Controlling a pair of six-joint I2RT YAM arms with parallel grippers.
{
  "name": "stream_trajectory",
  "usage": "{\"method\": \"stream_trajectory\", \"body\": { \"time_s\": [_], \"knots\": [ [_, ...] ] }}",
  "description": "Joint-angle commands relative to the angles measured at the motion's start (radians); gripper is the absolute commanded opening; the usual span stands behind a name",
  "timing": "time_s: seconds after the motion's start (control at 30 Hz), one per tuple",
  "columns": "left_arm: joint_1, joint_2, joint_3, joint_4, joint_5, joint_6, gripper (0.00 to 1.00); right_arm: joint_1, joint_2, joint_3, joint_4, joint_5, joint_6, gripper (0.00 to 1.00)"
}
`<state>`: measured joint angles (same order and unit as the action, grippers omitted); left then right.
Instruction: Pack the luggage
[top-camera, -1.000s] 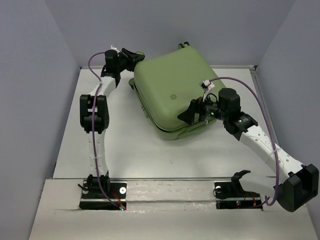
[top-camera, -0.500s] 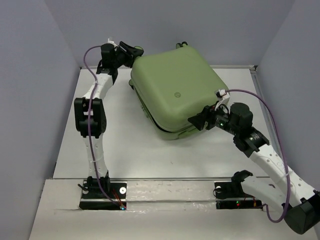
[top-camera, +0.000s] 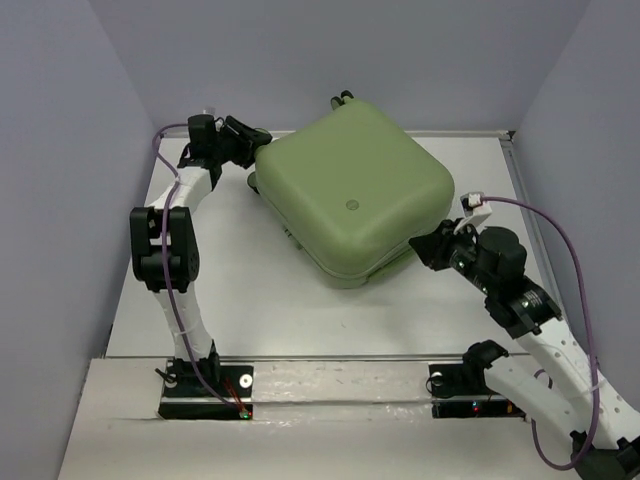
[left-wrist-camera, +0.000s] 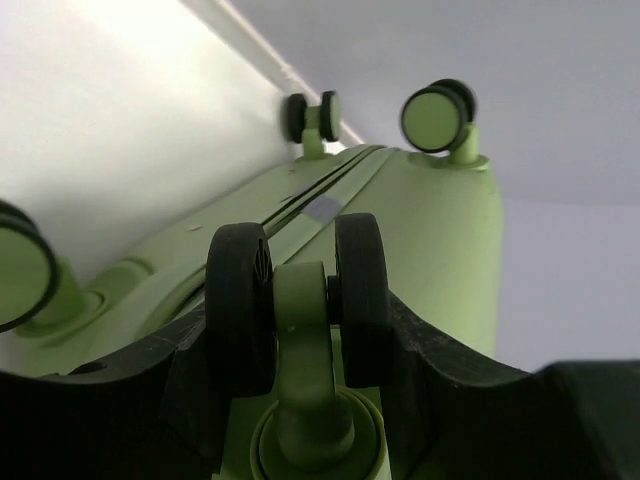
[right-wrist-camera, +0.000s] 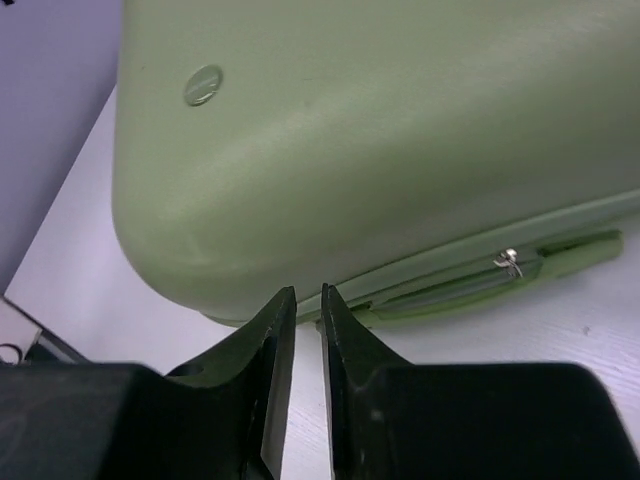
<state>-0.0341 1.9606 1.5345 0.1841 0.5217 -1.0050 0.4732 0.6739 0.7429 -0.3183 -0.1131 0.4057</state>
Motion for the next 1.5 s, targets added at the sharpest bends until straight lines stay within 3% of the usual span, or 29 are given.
{"method": "stream_trajectory", "body": {
  "time_s": [0.0,0.13,0.2,0.33,0.4,0.53,0.57,0.73,0.83,0.93,1.03,1.13,1.37,1.47],
  "knots": [
    [0.025,-0.040,-0.010,0.135,0.061,0.074,0.06,0.010,-0.063,-0.062,-0.090,0.233,0.059,0.18],
    [0.025,0.001,0.032,0.111,0.064,0.103,0.08,0.010,-0.051,-0.137,-0.050,0.302,0.100,0.17],
    [0.026,0.014,0.073,0.088,0.052,0.114,0.22,0.010,-0.028,-0.177,-0.001,0.311,0.096,0.20],
    [0.025,0.000,0.139,0.006,0.006,0.196,0.85,-0.011,0.048,-0.194,0.100,0.348,0.021,0.34],
    [0.051,-0.067,0.115,-0.047,-0.099,0.252,0.99,-0.028,0.081,-0.198,0.171,0.363,-0.083,0.36],
    [0.060,-0.255,-0.002,-0.058,-0.236,0.333,0.99,-0.107,0.164,-0.201,0.279,0.224,-0.135,0.37],
    [0.062,-0.299,-0.104,-0.040,-0.273,0.330,0.99,-0.107,0.176,-0.212,0.306,0.211,-0.142,0.37],
    [0.048,-0.563,-0.464,0.052,-0.227,0.263,0.98,-0.185,0.269,-0.234,0.419,0.127,-0.226,0.35],
    [-0.033,-0.702,-0.621,0.081,-0.227,0.266,0.97,-0.266,0.320,-0.261,0.531,-0.089,-0.226,0.37],
    [-0.127,-0.811,-0.840,0.094,-0.256,0.289,0.86,-0.277,0.337,-0.263,0.542,-0.123,-0.242,0.41],
    [-0.235,-0.871,-0.941,0.098,-0.282,0.307,0.76,-0.288,0.340,-0.272,0.576,-0.141,-0.245,0.45],
    [-0.353,-0.904,-1.074,0.141,-0.308,0.276,0.70,-0.288,0.374,-0.274,0.648,-0.236,-0.240,0.40],
    [-0.519,-0.919,-1.093,0.176,-0.348,0.289,0.67,-0.288,0.368,-0.293,0.696,-0.292,-0.238,0.43],
    [-0.556,-0.904,-1.071,0.186,-0.361,0.307,0.67,-0.288,0.386,-0.313,0.740,-0.310,-0.216,0.36]
  ]
}}
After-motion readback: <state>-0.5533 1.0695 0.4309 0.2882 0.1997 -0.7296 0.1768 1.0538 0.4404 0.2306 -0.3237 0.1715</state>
